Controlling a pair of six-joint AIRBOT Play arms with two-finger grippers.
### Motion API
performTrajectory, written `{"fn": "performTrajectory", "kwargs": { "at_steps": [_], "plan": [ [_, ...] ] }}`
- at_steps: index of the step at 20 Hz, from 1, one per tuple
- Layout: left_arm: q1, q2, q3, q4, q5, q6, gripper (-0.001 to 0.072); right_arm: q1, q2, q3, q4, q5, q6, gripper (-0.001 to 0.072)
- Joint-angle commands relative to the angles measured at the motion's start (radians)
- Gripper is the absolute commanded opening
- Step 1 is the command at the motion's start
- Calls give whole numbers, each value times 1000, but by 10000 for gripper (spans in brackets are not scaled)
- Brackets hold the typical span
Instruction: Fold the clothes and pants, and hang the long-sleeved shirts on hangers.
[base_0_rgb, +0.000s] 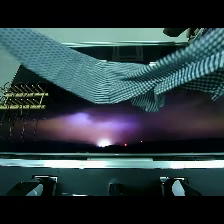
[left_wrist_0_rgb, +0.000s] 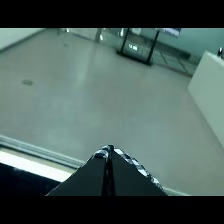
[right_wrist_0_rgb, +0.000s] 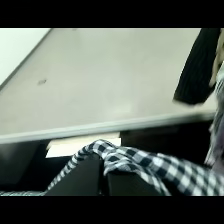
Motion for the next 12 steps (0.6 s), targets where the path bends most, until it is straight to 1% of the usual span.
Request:
{"fn": "performTrajectory", "kwargs": {
  "at_steps": [1, 2, 3, 5, 7, 8, 10, 11, 12],
  "plan": [
    [1, 151, 18, 114, -15, -48, 18, 0, 110, 44, -97, -68, 5, 32],
    [1, 173, 18, 126, -15, -48, 18, 0, 127, 44, -104, -90, 9, 32],
    [1, 190, 18, 135, -14, -48, 18, 0, 133, 44, -102, -109, 43, 32],
    [1, 193, 18, 145, -14, -48, 18, 0, 107, 44, -92, -110, 162, 32],
    [0, 160, -3, 145, -10, -47, 17, 0, 31, 40, -16, -50, 285, 32],
    [0, 131, -18, 145, -10, -44, 17, 0, -19, 34, 42, -7, 327, 32],
    [1, 28, -38, 145, 17, -25, 17, 0, -145, 29, 148, 92, 355, 32],
    [1, -39, -38, 150, 43, -20, 17, 11, -219, 29, 173, 135, 371, 32],
    [1, -117, -37, 152, 85, -21, 17, 44, -287, 29, 163, 155, 375, 32]
  ]
}}
